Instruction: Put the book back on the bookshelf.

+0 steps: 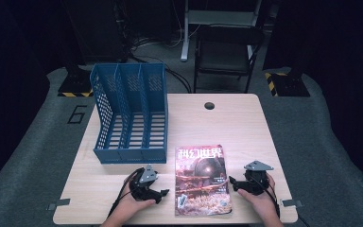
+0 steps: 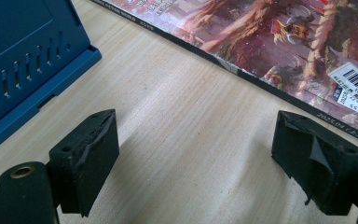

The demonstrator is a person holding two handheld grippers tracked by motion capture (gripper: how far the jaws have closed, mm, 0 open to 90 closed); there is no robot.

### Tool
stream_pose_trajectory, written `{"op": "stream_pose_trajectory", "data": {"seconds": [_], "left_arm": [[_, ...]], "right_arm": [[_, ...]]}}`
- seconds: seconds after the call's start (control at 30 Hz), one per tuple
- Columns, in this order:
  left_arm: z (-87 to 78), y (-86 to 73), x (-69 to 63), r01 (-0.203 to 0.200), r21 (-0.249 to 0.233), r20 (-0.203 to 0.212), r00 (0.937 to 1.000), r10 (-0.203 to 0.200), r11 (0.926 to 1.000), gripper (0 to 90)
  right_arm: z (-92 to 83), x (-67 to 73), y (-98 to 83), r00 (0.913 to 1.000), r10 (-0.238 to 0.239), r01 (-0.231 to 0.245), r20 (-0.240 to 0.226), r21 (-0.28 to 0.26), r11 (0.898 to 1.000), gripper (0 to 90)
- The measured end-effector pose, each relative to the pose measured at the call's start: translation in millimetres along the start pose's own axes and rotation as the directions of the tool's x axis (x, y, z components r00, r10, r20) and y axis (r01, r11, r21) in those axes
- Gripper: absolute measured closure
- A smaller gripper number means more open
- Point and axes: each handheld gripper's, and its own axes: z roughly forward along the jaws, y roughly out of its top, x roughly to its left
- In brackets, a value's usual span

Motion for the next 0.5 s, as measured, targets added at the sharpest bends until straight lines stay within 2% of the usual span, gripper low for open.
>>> {"op": "stream_pose_trajectory", "data": {"seconds": [0.07,0.17,0.23,0.3,0.33,0.43,0.5], "left_arm": [[0.2,0.1,-0.7,0.001,0.001,-0.014,0.9999,-0.001,1.0,15.2],[-0.2,0.5,-0.6,0.002,0.007,-0.008,1.0,-0.002,1.0,15.1],[1.3,0.2,-1.6,0.015,-0.011,-0.02,0.9997,-0.016,0.9998,15.2],[0.6,0.4,-1.1,0.014,-0.005,-0.008,0.9999,-0.014,0.9999,15.2],[0.2,0.4,-0.9,0.005,0.002,-0.019,0.9998,-0.005,1.0,15.4],[-0.6,0.2,-0.9,0.008,0.007,-0.012,0.9999,-0.008,0.9999,15.6],[0.0,0.2,-1.0,0.007,-0.002,-0.025,0.9997,-0.007,1.0,15.6]], "right_arm": [[-0.2,0.5,-0.1,1.0,0.001,-0.001,0.001,0.0,1.0,10.9],[-0.8,0.4,-0.6,0.9999,-0.016,0.016,-0.004,-0.013,1.0,13.4],[-0.8,0.5,-0.5,0.9999,-0.011,0.011,-0.007,-0.015,1.0,13.8],[-0.6,0.5,-0.6,0.9999,-0.012,0.012,-0.004,-0.015,1.0,13.8],[-0.8,0.4,-0.5,0.9999,-0.01,0.01,-0.006,-0.016,1.0,14.1],[-0.7,0.6,-0.7,1.0,-0.004,0.004,-0.001,-0.021,1.0,14.9],[-1.0,0.9,-0.4,1.0,-0.001,0.001,0.003,-0.014,1.0,15.2]]}}
